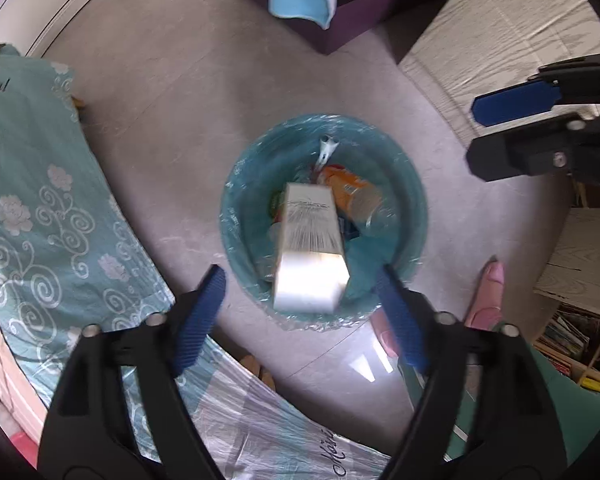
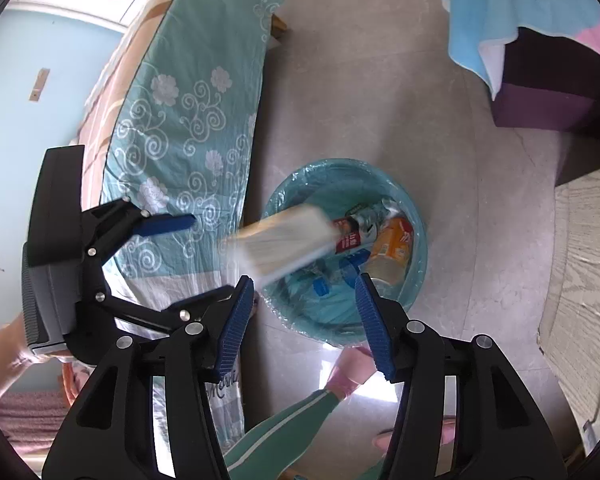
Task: Collect trash
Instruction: 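Open the left tool to drop the box while the right tool drops the marker, then move both open tools back toward the table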
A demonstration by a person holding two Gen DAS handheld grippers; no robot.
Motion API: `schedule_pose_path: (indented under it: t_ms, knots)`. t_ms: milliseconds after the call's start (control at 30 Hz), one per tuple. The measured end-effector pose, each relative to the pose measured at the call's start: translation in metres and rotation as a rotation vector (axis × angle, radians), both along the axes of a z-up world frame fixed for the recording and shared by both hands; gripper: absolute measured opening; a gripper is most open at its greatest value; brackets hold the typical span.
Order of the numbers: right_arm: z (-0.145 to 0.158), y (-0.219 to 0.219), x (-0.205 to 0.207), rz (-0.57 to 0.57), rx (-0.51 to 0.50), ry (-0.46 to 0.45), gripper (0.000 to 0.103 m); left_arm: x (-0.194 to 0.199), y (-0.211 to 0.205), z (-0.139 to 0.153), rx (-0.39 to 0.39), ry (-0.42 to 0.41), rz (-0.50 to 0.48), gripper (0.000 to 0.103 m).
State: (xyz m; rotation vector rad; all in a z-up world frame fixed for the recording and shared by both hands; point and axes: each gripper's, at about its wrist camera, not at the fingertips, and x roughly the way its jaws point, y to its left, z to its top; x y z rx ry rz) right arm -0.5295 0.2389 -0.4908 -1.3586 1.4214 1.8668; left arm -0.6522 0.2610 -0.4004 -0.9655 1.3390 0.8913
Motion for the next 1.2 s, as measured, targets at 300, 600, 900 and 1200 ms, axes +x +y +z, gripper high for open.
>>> schedule_pose_path:
  t_ms: [300,600,900,1200]
  knots:
    - [0.033,0.006,0.017,-0.007,0.034,0.002,0.055,-0.016,-0.006,0.028,0.005,-0.029,0.059,0.08]
    - [0.157,-0.005,0.039,0.035,0.171,0.059,0.055,0.0,0.003,0.12,0.103,-0.054,-0.049,0.08]
    - [0.321,-0.036,0.098,-0.01,0.408,0.095,0.059,0.063,0.009,0.264,0.302,-0.134,-0.262,0.087]
    - [0.446,-0.109,0.27,-0.329,0.621,-0.011,0.066,0.214,0.004,0.387,0.456,-0.256,-0.57,0.091]
